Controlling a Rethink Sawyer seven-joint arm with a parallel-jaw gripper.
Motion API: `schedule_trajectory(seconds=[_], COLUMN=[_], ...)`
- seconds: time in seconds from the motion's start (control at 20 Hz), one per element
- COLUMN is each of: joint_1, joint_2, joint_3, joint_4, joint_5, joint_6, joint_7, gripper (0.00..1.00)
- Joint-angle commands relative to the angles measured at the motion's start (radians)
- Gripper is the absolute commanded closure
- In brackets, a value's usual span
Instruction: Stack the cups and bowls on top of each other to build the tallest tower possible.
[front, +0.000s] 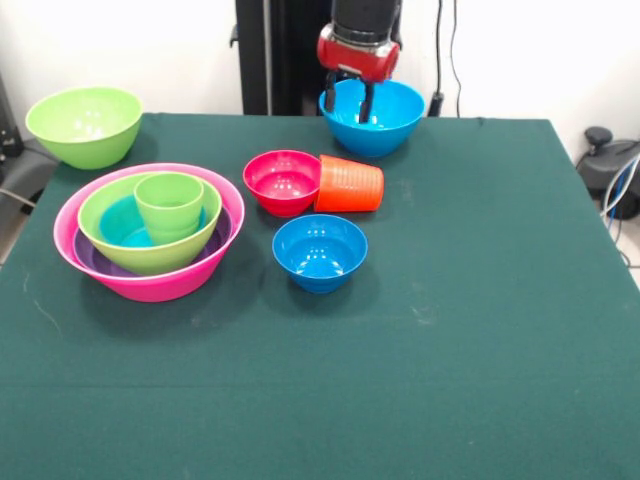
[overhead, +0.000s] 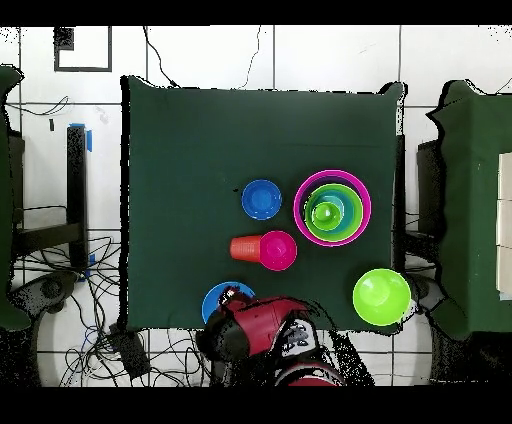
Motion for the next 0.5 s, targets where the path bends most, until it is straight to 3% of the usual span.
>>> schedule_trajectory(seconds=[0.05,0.35,0.5], joint_1=[-0.06,-0.064,-0.11], joint_2=[0.104,0.124,0.127], joint_3=[0.151,0.147,0.166], joint_4=[-0.135,-0.176,-0.186], joint_5=[-0.13,-0.2,-0.249], joint_6=[-0.086,-0.127,-0.117], joint_7=[-0.068,-0.061,-0.08], gripper=[0.0,0.0,0.0])
